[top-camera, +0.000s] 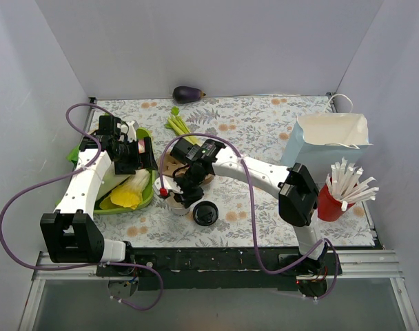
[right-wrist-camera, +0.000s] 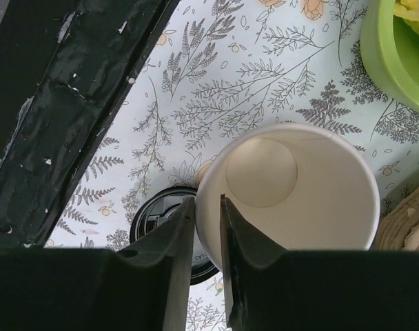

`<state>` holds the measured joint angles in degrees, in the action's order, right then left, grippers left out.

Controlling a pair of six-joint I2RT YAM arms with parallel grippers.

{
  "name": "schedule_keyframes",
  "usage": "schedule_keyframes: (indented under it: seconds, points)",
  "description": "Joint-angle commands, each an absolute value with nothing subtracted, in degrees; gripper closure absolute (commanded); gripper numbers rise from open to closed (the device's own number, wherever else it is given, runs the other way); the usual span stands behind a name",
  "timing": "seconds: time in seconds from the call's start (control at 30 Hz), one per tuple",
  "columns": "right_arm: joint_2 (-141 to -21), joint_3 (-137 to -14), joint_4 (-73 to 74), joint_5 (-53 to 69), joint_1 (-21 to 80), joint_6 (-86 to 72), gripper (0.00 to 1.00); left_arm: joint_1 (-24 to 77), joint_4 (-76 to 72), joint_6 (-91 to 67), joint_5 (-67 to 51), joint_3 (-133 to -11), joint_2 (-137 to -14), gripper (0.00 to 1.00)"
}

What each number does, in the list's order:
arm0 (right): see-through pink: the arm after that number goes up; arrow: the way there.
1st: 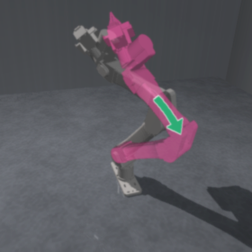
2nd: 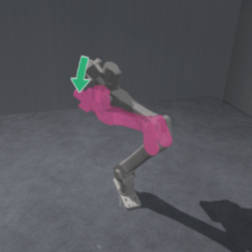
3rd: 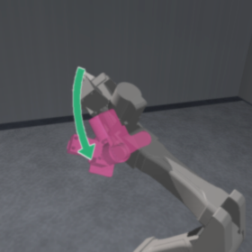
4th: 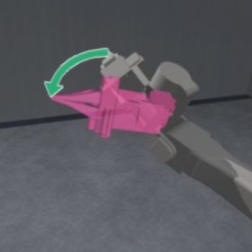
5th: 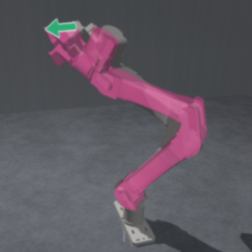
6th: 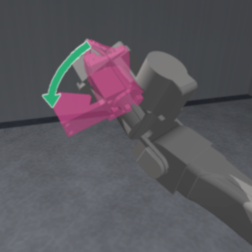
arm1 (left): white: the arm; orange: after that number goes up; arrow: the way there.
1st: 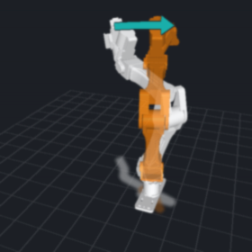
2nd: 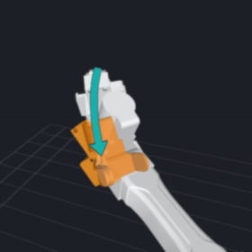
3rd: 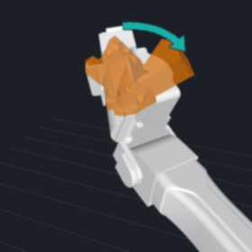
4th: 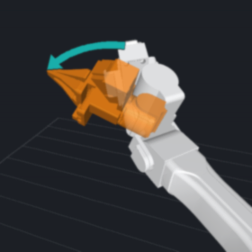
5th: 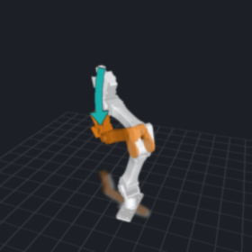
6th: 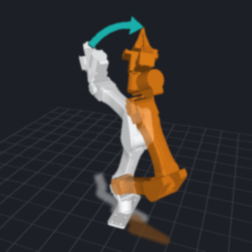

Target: Pack the takeout coffee

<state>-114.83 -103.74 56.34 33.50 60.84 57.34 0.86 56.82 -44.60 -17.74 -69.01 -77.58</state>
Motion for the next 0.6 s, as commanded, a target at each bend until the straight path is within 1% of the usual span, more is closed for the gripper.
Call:
schedule_keyframes:
  seconds: [0.0, 0.07, 0.2, 0.4, 0.57]
  points:
    - [-114.6, -107.0, 57.9, 33.9, 61.3, 57.4, 0.73, 0.4, 55.2, -44.2, -16.1, -68.6, -75.0, 0.05]
    - [-114.7, -107.3, 58.1, 33.8, 61.2, 57.3, 0.73, 0.4, 55.1, -44.2, -16.3, -68.6, -75.1, 0.05]
    - [-114.3, -108.8, 58.6, 34.3, 61.1, 56.9, 0.7, 0.4, 55.0, -44.2, -16.3, -68.6, -75.1, 0.05]
    - [-114.8, -109.0, 58.4, 34.4, 61.2, 56.4, 0.71, 0.4, 54.8, -44.2, -16.5, -68.6, -75.3, 0.05]
    - [-115.2, -109.2, 59.6, 34.5, 61.2, 56.8, 0.69, 0.4, 55.0, -44.3, -16.6, -68.0, -75.1, 0.05]
